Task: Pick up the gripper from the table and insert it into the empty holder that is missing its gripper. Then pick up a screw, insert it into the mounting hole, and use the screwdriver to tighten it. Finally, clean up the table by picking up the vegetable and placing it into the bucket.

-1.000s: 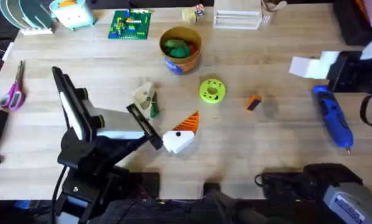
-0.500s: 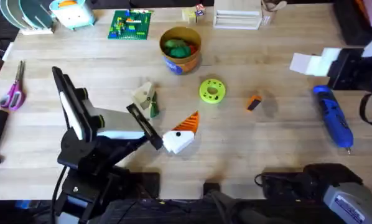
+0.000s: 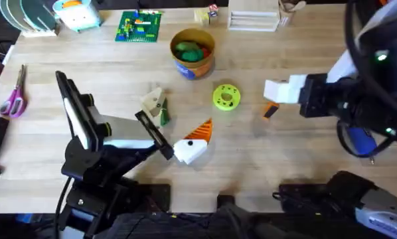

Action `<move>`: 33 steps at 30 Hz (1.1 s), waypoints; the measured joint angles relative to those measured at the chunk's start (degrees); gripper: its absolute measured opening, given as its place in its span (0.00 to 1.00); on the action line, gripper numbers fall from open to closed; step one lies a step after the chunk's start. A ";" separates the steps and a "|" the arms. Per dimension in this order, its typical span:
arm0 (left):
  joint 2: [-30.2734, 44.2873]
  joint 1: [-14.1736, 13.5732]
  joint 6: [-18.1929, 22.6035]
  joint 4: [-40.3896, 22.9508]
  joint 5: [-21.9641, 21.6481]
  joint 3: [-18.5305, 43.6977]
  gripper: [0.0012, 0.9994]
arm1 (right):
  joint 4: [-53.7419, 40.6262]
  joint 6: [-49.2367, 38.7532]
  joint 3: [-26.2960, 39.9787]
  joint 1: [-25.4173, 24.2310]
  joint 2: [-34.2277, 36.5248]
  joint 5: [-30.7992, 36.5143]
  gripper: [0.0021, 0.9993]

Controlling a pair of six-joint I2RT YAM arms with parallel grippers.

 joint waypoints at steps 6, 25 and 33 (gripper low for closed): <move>-0.02 0.00 -0.02 0.00 0.00 0.00 0.99 | -6.34 16.72 0.05 9.96 9.15 5.58 0.96; 0.00 0.00 -0.02 0.00 0.00 0.00 0.99 | -6.29 37.07 0.05 10.22 20.32 9.37 0.91; 0.00 0.00 -0.02 0.00 0.00 0.00 0.99 | -5.76 37.33 0.05 8.39 25.23 9.99 0.91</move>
